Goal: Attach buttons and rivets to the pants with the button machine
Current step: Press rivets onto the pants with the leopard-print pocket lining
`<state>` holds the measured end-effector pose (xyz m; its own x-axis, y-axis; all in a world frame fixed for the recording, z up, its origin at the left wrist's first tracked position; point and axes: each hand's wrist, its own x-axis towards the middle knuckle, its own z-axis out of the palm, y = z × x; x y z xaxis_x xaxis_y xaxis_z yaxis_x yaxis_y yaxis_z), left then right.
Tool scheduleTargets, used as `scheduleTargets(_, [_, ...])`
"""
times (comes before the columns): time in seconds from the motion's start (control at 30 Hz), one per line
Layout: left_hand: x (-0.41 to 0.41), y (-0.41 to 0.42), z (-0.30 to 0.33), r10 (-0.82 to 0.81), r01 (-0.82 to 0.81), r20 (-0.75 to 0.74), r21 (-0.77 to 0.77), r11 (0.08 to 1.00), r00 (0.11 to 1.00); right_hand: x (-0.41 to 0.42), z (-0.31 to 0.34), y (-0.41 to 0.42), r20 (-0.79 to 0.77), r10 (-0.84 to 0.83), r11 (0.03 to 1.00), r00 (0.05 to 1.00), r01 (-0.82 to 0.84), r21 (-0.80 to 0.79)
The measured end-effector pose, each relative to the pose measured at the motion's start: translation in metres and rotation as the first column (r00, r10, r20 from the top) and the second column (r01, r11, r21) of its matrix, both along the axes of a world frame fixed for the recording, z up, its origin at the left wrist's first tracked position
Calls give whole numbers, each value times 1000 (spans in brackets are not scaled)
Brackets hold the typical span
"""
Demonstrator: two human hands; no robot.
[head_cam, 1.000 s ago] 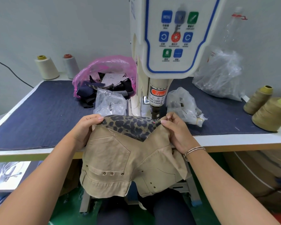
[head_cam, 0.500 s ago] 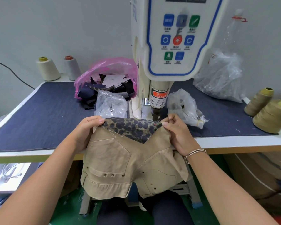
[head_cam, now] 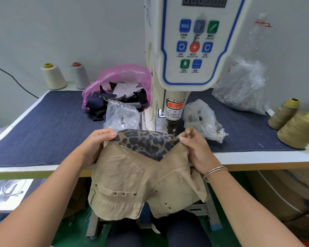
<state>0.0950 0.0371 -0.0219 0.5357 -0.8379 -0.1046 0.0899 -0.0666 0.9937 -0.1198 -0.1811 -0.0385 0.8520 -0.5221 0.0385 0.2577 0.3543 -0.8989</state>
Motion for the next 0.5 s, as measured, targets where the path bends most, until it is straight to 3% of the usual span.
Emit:
scheduleTargets(0.13, [-8,-1,4,-133,124,160,64,990,978,-24,1,-7,-16,81,997,997,-81,-7])
scheduleTargets(0.3, [-33,-20,1,-210,163,433,145,976,876,-77,15,-38,-303,64,932,951,-165,-321])
scheduleTargets(0.4, [-57,-41,-9,-137,106,673,88,991,727,-88,34,-53,-478,-43,808,877,-251,-533])
scheduleTargets(0.5, [-68,-50,-22,-59,61,819,28,998,571,-71,59,-65,-378,-239,759,895,-71,-647])
